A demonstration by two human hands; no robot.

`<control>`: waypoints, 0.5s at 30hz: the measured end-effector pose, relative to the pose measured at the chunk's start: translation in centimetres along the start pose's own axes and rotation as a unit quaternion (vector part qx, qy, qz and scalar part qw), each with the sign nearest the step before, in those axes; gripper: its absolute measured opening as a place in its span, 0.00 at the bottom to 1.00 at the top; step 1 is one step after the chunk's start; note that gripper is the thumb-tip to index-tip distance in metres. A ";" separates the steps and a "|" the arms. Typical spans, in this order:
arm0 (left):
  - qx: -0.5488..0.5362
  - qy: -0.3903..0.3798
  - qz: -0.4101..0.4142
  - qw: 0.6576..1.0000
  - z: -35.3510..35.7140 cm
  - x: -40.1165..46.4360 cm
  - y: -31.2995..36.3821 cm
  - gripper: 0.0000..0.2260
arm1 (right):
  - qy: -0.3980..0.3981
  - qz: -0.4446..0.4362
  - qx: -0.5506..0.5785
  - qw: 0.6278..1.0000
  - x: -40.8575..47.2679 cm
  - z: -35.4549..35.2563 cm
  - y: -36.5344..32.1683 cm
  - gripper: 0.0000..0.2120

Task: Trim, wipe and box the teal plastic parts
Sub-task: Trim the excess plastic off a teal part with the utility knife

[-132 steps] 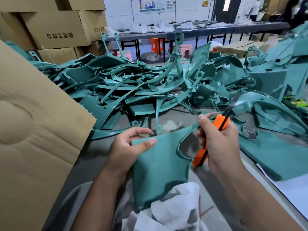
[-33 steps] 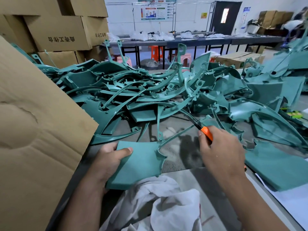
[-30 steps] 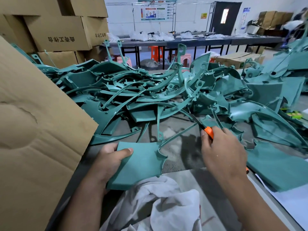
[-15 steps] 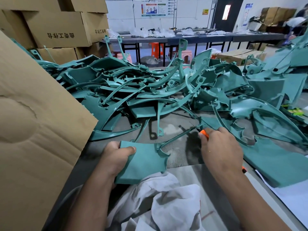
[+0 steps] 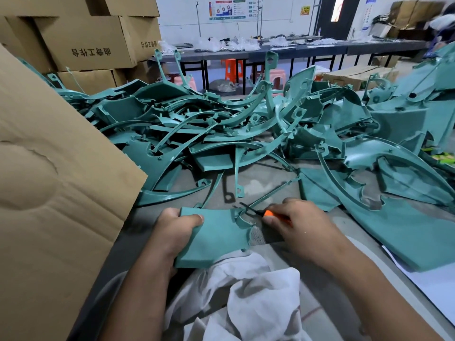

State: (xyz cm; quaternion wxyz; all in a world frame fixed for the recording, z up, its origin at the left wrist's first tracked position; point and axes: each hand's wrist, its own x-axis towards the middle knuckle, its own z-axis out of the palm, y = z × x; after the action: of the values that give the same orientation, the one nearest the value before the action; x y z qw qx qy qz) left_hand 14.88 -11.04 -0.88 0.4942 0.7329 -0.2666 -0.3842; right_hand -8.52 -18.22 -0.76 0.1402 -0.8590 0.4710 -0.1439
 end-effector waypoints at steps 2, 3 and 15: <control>0.001 -0.005 -0.006 1.000 0.0 -0.1 0.1 0.02 | -0.035 -0.037 0.018 0.999 -0.1 -0.5 0.5 0.13; 0.002 -0.007 -0.009 1.000 -0.1 -0.1 0.1 0.02 | -0.047 -0.052 0.030 0.997 -0.1 -0.7 0.8 0.14; 0.006 -0.009 -0.003 1.000 0.1 -0.7 0.5 0.05 | 0.181 0.052 0.061 0.980 -0.1 -0.4 2.0 0.11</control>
State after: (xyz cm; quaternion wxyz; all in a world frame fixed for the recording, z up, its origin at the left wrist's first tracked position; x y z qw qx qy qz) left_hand 14.40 -10.78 -0.25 0.4867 0.7331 -0.2709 -0.3903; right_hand -10.22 -19.22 -1.15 0.1118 -0.7832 0.5227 -0.3176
